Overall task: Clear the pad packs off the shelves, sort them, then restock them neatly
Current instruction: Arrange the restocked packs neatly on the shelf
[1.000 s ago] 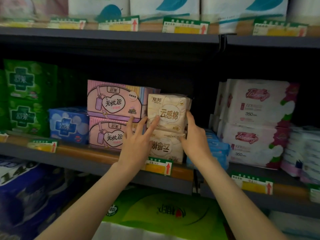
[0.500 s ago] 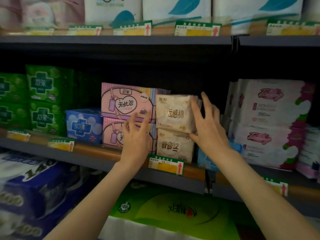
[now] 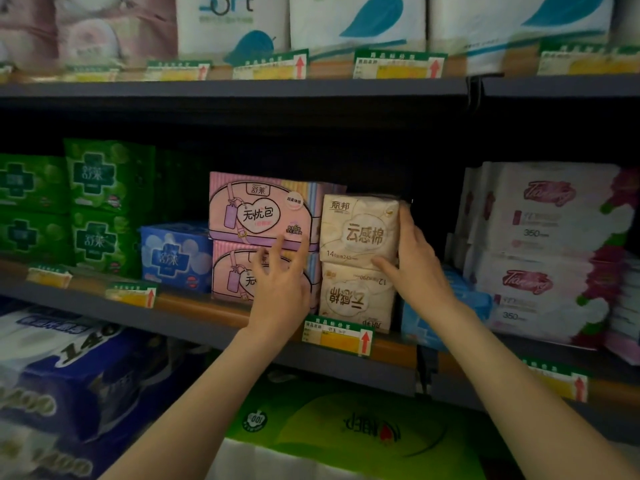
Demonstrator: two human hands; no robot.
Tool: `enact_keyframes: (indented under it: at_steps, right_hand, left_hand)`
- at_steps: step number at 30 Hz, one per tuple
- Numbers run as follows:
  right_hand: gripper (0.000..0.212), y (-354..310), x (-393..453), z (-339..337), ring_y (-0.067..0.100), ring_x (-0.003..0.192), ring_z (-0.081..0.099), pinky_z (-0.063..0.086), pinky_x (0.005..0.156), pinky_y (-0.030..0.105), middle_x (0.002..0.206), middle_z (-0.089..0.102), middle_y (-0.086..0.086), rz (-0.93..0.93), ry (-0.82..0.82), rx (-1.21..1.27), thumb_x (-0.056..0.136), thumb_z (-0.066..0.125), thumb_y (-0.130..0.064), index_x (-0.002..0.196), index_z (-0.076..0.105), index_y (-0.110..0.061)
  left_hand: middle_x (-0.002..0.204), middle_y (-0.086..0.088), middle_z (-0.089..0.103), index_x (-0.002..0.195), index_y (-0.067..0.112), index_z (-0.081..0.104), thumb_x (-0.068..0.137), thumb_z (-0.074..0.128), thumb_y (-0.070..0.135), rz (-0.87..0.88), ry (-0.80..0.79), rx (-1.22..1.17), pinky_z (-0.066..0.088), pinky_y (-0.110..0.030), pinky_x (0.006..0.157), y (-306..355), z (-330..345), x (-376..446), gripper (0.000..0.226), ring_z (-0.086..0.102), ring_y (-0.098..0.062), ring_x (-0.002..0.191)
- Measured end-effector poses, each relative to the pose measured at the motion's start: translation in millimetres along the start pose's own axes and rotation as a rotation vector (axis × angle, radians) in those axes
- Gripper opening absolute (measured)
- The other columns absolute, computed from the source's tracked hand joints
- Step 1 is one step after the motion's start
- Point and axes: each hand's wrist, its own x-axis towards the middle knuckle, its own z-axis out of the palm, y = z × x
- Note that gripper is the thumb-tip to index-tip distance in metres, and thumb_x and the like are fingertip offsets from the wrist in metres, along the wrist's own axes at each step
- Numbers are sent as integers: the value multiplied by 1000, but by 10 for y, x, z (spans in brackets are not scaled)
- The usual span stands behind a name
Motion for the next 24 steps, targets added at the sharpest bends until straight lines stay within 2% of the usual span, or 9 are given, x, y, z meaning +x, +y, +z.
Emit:
enact_keyframes:
  at_steps: [1, 3, 5, 6, 8, 11, 14, 21, 24]
  right_hand:
    - [97, -16, -23, 18, 25, 136, 29, 36, 104, 37, 155, 13, 8, -3, 28, -50, 87, 65, -21, 149, -10, -28]
    - [106, -80, -67, 55, 33, 140, 14, 39, 105, 46, 157, -8, 8, -61, 76, -277, 83, 69, -25, 146, -16, -35]
    - [110, -164, -67, 103, 40, 141, -6, 24, 109, 58, 152, -25, 8, -150, 48, -478, 79, 73, -33, 143, -16, -42]
    - [111, -205, -42, 126, 42, 139, -13, 17, 110, 60, 148, -32, 6, -170, 3, -526, 78, 73, -35, 144, -16, -43]
    - [110, -250, 14, 166, 45, 137, -20, 16, 109, 62, 143, -40, 3, -161, -86, -569, 78, 73, -34, 144, -14, -45]
    - [106, -198, 47, 209, 46, 138, -16, 34, 105, 58, 144, -37, 1, -129, -100, -564, 79, 73, -27, 147, -6, -44]
    - [105, -132, 45, 242, 44, 139, -11, 47, 96, 52, 146, -31, -1, -158, -44, -504, 77, 76, -21, 148, 2, -42]
    - [99, -57, 68, 175, 40, 138, 1, 48, 90, 50, 148, -19, -1, -202, 42, -459, 70, 80, -28, 148, 20, -36]
    - [97, -86, 85, 141, 37, 139, -4, 45, 95, 48, 151, -20, 4, -178, 10, -488, 75, 76, -31, 148, 14, -39]
  left_hand:
    - [155, -9, 4, 150, 28, 7, 94, 44, 16, 10, -8, -4, 20, -45, 112, -11, 3, -9, 68, -8, -24, 131]
    - [154, -4, 12, 148, 32, 15, 90, 49, 16, 29, 21, -52, 26, -47, 111, -62, -27, 14, 69, 3, -32, 135]
    - [150, -4, 22, 147, 32, 21, 87, 56, 20, 31, 144, -90, 29, -52, 108, -149, -88, 120, 71, 13, -34, 135]
    - [151, -7, 21, 148, 33, 19, 85, 60, 24, 0, 192, -97, 26, -53, 109, -196, -136, 200, 75, 13, -36, 136]
    - [155, -14, 5, 147, 36, 8, 84, 65, 35, -78, 172, -99, 13, -52, 113, -275, -236, 360, 85, 2, -40, 140]
    - [155, -11, -18, 146, 43, -4, 81, 64, 50, -113, 26, -67, 8, -56, 114, -292, -229, 469, 94, -12, -42, 141]
    - [154, -6, -25, 144, 44, -13, 79, 62, 57, -132, -1, -61, 8, -58, 112, -178, -122, 437, 100, -14, -41, 141]
    - [154, -4, -26, 143, 41, -19, 87, 55, 50, -181, 33, -69, 7, -65, 109, 46, 37, 414, 94, -15, -42, 140]
    - [155, -4, -24, 143, 42, -19, 89, 54, 46, -153, 38, -92, 5, -65, 108, 46, 37, 399, 90, -15, -41, 140]
